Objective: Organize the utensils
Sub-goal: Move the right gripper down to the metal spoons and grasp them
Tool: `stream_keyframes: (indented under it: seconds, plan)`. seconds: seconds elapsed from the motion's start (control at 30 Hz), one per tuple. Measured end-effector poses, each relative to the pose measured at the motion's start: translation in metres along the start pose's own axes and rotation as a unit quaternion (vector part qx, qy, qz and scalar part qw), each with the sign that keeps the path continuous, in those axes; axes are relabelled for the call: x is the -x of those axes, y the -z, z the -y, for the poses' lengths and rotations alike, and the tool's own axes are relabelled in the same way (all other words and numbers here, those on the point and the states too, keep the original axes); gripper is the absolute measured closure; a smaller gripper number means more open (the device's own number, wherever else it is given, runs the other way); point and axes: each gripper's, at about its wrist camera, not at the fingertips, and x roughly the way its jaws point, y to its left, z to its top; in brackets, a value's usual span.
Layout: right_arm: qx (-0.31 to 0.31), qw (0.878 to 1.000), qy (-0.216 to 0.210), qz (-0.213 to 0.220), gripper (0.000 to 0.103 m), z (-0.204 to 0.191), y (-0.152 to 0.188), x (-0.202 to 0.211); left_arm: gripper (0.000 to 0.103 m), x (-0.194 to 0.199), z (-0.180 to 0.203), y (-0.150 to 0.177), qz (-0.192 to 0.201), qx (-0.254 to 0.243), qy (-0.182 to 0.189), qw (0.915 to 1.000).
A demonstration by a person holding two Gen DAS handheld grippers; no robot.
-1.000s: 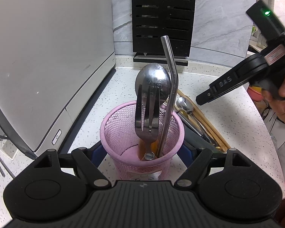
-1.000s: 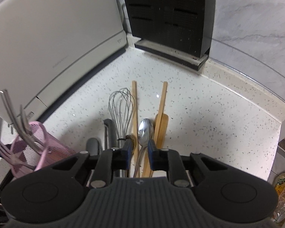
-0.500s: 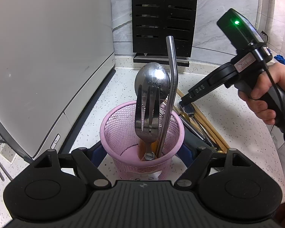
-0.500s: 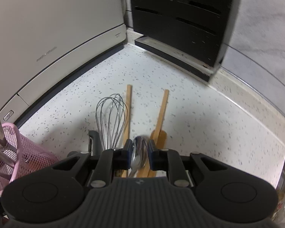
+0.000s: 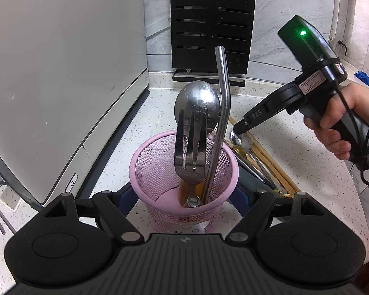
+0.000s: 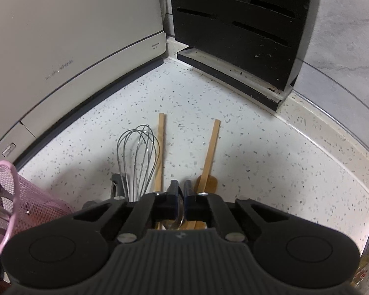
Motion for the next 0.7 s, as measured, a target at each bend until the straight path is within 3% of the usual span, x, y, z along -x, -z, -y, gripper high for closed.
stream_keyframes:
  seconds: [0.7]
  plan:
    - [0.002,1.000,-0.020,-0.022,0.100,-0.008,0.014,0.005,0.012,0.000,0.000,-0.001,0.001,0.001,-0.001,1.0000]
